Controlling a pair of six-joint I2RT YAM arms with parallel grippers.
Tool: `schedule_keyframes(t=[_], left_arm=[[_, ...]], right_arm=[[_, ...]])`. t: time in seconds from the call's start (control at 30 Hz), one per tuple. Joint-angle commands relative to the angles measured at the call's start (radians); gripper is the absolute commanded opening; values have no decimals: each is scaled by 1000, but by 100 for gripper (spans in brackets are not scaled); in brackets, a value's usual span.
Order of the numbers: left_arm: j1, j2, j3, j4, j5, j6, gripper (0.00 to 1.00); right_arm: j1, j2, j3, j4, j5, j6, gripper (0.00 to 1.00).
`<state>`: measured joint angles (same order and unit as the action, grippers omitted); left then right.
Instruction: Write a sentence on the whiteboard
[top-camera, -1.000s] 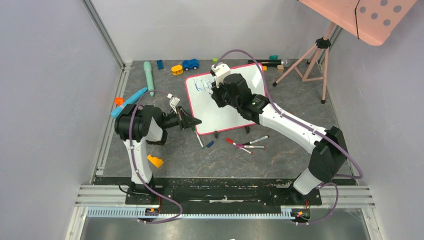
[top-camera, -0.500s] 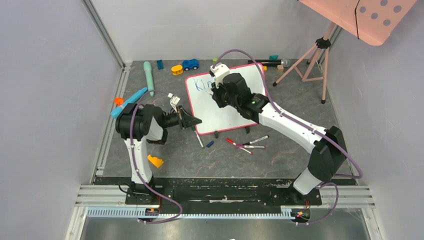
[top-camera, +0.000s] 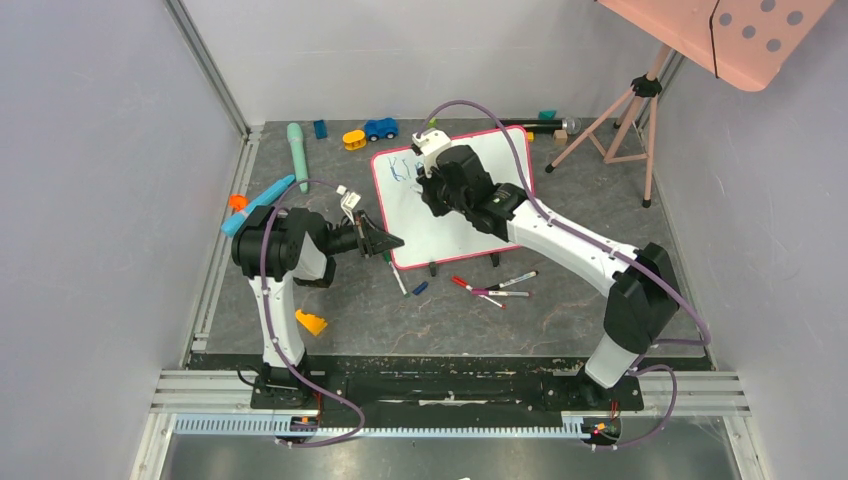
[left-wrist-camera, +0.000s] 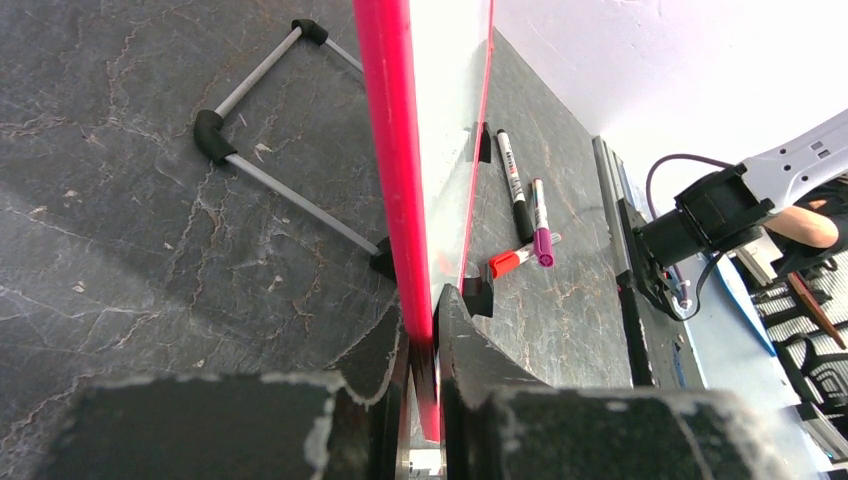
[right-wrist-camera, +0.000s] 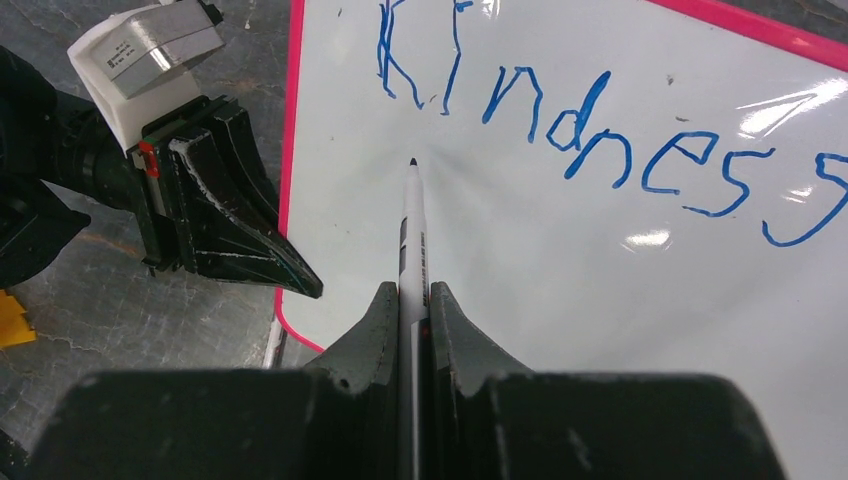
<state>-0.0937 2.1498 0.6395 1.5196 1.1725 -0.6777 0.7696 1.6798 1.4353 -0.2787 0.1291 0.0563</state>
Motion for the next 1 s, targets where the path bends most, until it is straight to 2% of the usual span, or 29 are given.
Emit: schedule_keyframes(t=[0.0,0.3,0.57,0.63,0.77,0.97], left_arm=[[13,23,-10,37,-132,176,3],[12,-26,-65,37,-149,244,5],[5,-62,-109,37,-172,297,2],[3,-48,-88,37,-129,297,2],[0,21,48,37,73,199,2],[3,13,27,37,44,213,2]], right_arm=[[4,1,59,18,-6,1,0],[4,-40,33,19,5,3,0],[4,-62,5,23,0,10,0],[4,-61,7,23,0,8,0],[4,-66,13,19,14,6,0],[2,-68,13,13,20,6,0]])
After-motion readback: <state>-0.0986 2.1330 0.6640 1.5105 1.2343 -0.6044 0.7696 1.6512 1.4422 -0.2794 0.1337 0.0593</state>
